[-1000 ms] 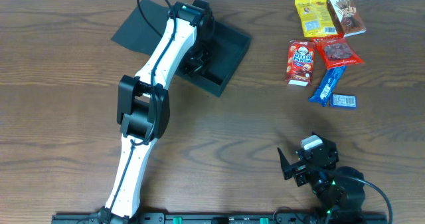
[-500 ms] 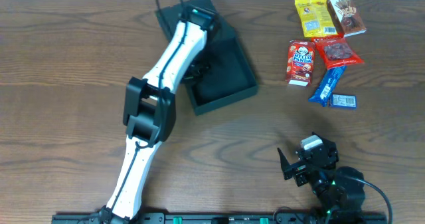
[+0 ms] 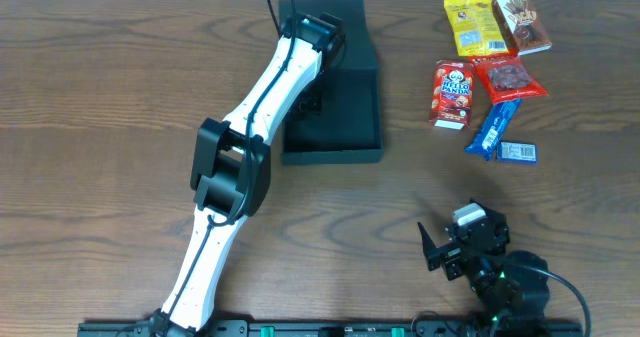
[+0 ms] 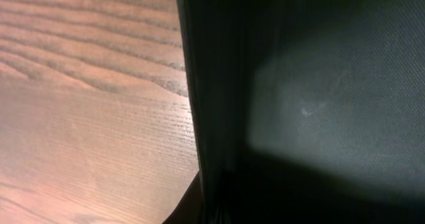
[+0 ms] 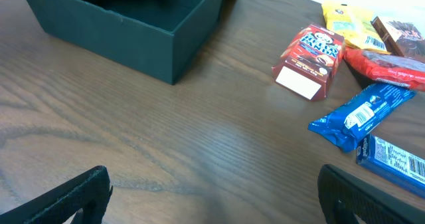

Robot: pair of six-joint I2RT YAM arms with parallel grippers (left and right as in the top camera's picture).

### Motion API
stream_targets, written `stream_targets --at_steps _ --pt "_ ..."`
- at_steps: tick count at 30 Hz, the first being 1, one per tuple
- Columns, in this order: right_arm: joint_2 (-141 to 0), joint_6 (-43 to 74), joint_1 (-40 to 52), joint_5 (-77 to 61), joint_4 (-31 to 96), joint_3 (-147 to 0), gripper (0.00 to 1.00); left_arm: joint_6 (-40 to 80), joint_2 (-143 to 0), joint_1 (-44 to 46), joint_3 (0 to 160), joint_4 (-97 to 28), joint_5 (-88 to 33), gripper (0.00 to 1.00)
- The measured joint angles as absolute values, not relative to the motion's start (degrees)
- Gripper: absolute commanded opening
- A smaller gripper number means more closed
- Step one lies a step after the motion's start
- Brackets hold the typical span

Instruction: Pack container

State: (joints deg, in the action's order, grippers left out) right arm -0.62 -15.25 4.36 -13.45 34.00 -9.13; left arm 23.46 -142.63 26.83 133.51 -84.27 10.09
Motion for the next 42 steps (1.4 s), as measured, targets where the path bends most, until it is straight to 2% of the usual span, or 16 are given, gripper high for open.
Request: stream_targets --at_steps 8,9,10,11,12,20,24,32,36,42 --pt "-0.62 -15.25 4.36 -13.45 33.98 -9.13 0.99 20.69 -142.63 26.5 133.51 -83.88 10.33 0.06" --pt "-0.62 -15.25 4.36 -13.45 34.0 -9.13 0.99 20.69 -142.63 26.39 133.51 -83.88 10.0 0.09" --pt "-0.62 -15.25 4.36 -13.45 34.0 -9.13 0.99 20.58 -142.63 26.35 133.51 -83.9 9.8 0.52" --pt "-0.62 -15.25 4.36 -13.45 34.0 -9.13 0.99 20.23 -142.63 26.28 133.51 -83.94 9.8 0.87" --pt "-0.62 -15.25 4.36 -13.45 34.0 -9.13 0.99 20.27 -142.63 26.24 133.51 -83.96 9.85 0.95" --pt "-0.62 -15.27 4.36 -13.45 34.0 -9.13 0.99 20.58 -142.63 26.22 133.84 -86.3 8.69 0.95" --pt "-0.62 -15.25 4.36 -13.45 34.0 -9.13 0.99 20.99 -142.58 25.96 139.09 -86.61 7.84 0.95" --pt "-0.62 -15.25 4.36 -13.45 33.98 -9.13 0.99 21.15 -134.52 24.6 149.32 -78.72 9.06 0.95" --pt "-0.62 -15.27 4.36 -13.45 34.0 -9.13 0.99 20.75 -128.18 21.17 151.15 -72.49 9.45 0.95" --pt "-0.62 -15.25 4.36 -13.45 33.98 -9.13 0.99 20.49 -128.14 13.69 151.52 -70.41 6.76 0.95"
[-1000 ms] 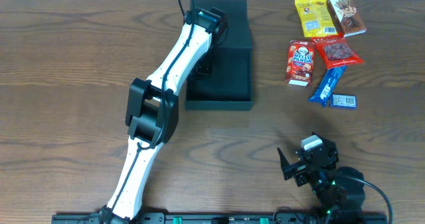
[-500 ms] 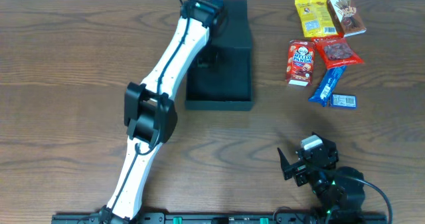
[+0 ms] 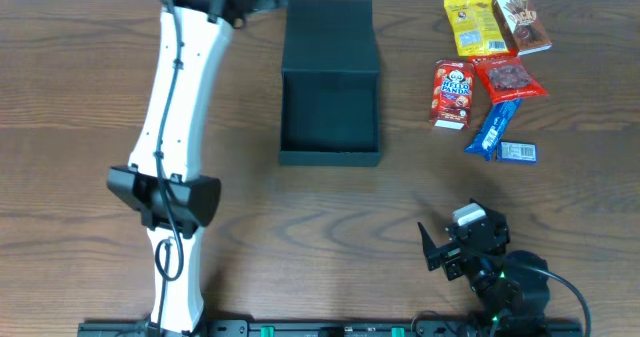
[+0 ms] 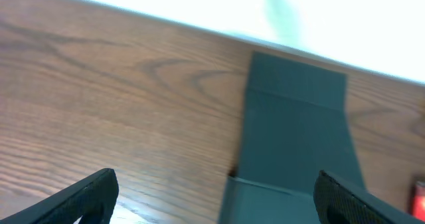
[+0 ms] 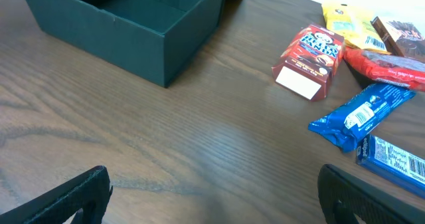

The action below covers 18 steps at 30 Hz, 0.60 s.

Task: Pack container
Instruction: 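Retract the left arm to the left of the box, then reach the right gripper to the yellow chip bag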

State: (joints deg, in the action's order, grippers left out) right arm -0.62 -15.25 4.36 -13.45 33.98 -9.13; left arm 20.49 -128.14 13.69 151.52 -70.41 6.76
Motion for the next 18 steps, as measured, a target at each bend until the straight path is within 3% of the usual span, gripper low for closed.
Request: stream_targets --at_steps 11,15,18 --pt "-0.62 -15.29 4.36 -13.58 32.05 -9.13 0.99 19.0 -129.16 7.97 151.41 -70.46 3.44 0.95" --pt "-0.64 -13.89 4.36 -16.38 21.3 -8.71 0.99 18.98 -129.16 8.03 151.41 -70.46 3.05 0.95" --pt "-0.67 -4.14 4.36 -18.57 8.49 -8.58 0.99 18.98 -129.16 8.03 151.41 -70.43 1.87 0.95"
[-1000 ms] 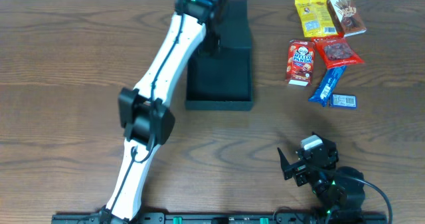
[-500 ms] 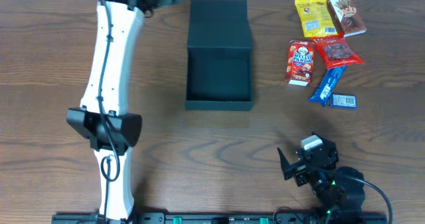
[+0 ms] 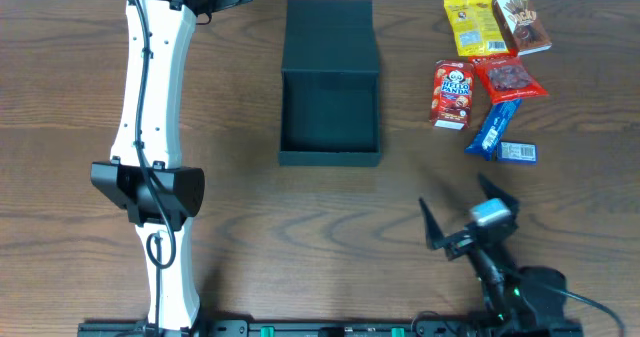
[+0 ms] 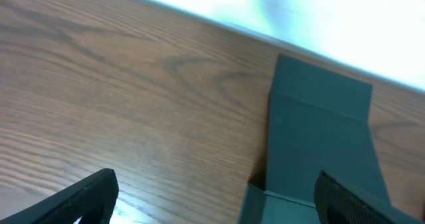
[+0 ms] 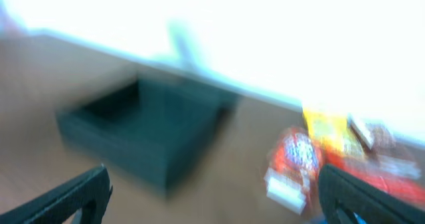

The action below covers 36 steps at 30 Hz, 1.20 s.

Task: Pack container
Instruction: 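Reach the right gripper to the yellow chip bag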

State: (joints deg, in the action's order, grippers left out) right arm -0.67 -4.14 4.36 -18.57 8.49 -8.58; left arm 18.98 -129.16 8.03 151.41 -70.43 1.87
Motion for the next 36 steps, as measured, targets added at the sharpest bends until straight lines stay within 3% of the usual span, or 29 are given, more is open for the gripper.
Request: stream_targets --at_steps 3,9,15,19,30,33,36 --pt "-0.54 11.84 4.36 -19.03 -3.79 -8.71 0.99 18.96 -129.16 8.03 151.41 -70.43 0.71 0.95" --pt "-0.58 26.85 4.29 -13.23 -12.82 -8.67 0.99 18.96 -129.16 8.03 151.41 -70.43 -0.62 0.95" --pt "-2.68 30.65 0.56 -4.78 -11.73 -9.15 0.99 18.96 -129.16 8.05 151.41 -70.46 -1.06 0.96" --pt "-12.75 29.45 -3.01 -3.88 -10.55 -14.57 0.99 18.96 -129.16 8.19 151.41 -70.28 -1.13 0.95" --pt "-65.52 12.38 -11.92 -10.02 -6.92 -53.93 0.99 18.83 -129.19 8.43 151.41 -69.91 -1.15 0.95" --pt "-82.32 10.26 -13.47 -10.98 -0.05 -69.54 0.99 18.7 -129.19 8.4 151.41 -69.58 -1.13 0.95" --pt "-105.54 6.7 -15.0 -11.84 13.85 -95.09 0.99 18.52 -129.25 8.43 151.39 -69.63 -0.71 0.95"
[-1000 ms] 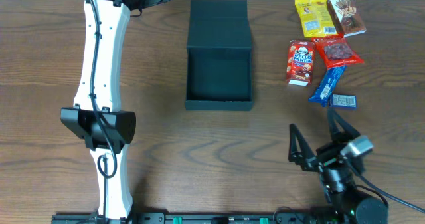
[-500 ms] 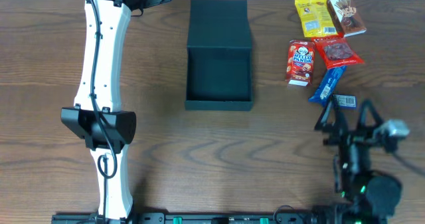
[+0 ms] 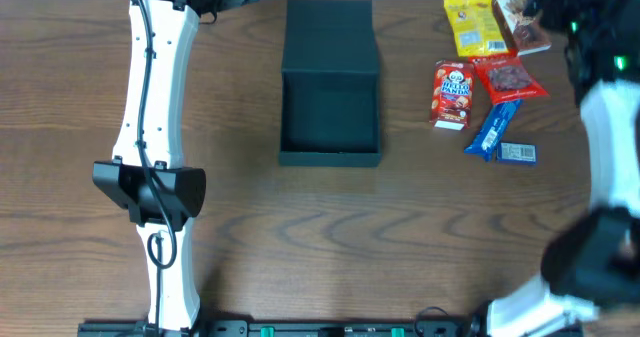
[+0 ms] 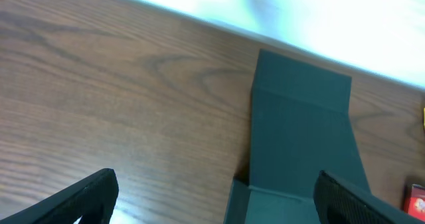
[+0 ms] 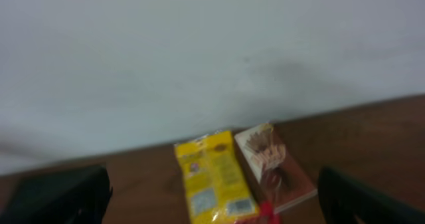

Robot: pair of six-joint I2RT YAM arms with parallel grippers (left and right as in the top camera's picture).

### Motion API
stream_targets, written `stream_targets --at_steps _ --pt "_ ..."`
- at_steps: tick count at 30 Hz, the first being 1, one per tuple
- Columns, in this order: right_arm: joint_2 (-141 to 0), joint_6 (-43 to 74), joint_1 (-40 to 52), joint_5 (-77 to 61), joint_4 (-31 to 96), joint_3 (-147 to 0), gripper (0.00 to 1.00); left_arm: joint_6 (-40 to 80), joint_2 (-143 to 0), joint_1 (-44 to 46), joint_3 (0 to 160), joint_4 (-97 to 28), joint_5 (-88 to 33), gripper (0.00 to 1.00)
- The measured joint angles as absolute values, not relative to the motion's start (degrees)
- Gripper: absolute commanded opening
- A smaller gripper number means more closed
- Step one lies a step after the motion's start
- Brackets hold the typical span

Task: Pack container
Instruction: 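Reach the right gripper to the yellow chip bag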

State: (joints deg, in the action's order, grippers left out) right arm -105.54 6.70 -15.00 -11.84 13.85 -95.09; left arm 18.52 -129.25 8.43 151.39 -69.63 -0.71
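The dark green box [image 3: 330, 117] stands open in the middle of the table, its lid [image 3: 329, 35] lying flat behind it; the lid [image 4: 302, 117] also fills the left wrist view. Snacks lie at the back right: a yellow packet [image 3: 469, 24], a brown carton [image 3: 524, 23], a red carton [image 3: 453, 93], a red pouch [image 3: 509, 78], a blue bar [image 3: 494, 128] and a small blue packet [image 3: 518, 153]. My left gripper hangs open left of the lid, empty [image 4: 212, 201]. My right gripper is open above the yellow packet [image 5: 212, 177] and brown carton [image 5: 273, 163], holding nothing [image 5: 212, 204].
The table's back edge meets a pale wall [image 5: 199, 51] just behind the snacks. My left arm [image 3: 160, 127] stretches along the table's left side and my right arm [image 3: 605, 147] along its right edge.
My right gripper was low over the table's front right; now it is up at the back right, over the yellow packet and brown carton. The left gripper barely shifted.
First my left gripper was pressed against the box's back left while the right one rested open at the front. Then the left was open at the back left corner, the box sitting square with its lid flat. The right arm then lifted and now hangs over the snacks.
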Motion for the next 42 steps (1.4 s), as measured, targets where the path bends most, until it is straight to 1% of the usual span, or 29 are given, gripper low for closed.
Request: stream_targets --at_steps 1,3,7,9,17,31,39,42 --pt "-113.58 4.95 -15.16 -12.23 18.0 -105.97 0.99 18.37 -129.23 8.4 151.39 -69.3 -0.27 0.95" --pt "-125.16 2.79 -15.16 -12.32 22.31 -121.4 0.99 18.2 -129.25 8.4 151.39 -69.34 0.05 0.95" --pt "-138.08 2.07 -15.16 -12.97 24.27 -135.98 0.99 18.15 -129.25 8.43 151.39 -69.38 0.25 0.95" --pt "-142.04 2.2 -15.16 -13.52 24.18 -138.43 0.99 18.15 -129.25 8.4 151.39 -69.41 0.27 0.95" --pt "-150.87 2.5 -14.92 -14.55 24.27 -139.04 0.99 18.15 -129.25 8.43 151.39 -69.43 0.4 0.95" --pt "-156.97 2.55 -14.7 -9.13 19.9 -139.68 0.99 18.15 -129.25 8.4 151.39 -69.63 0.4 0.95" --pt "-158.52 3.05 -13.85 -7.84 22.13 -140.2 0.99 18.15 -129.25 8.4 151.39 -68.93 0.4 0.95" --pt "-158.52 3.18 -12.8 -7.16 25.1 -140.86 0.99 18.15 -129.25 8.43 151.39 -68.49 0.4 0.95"
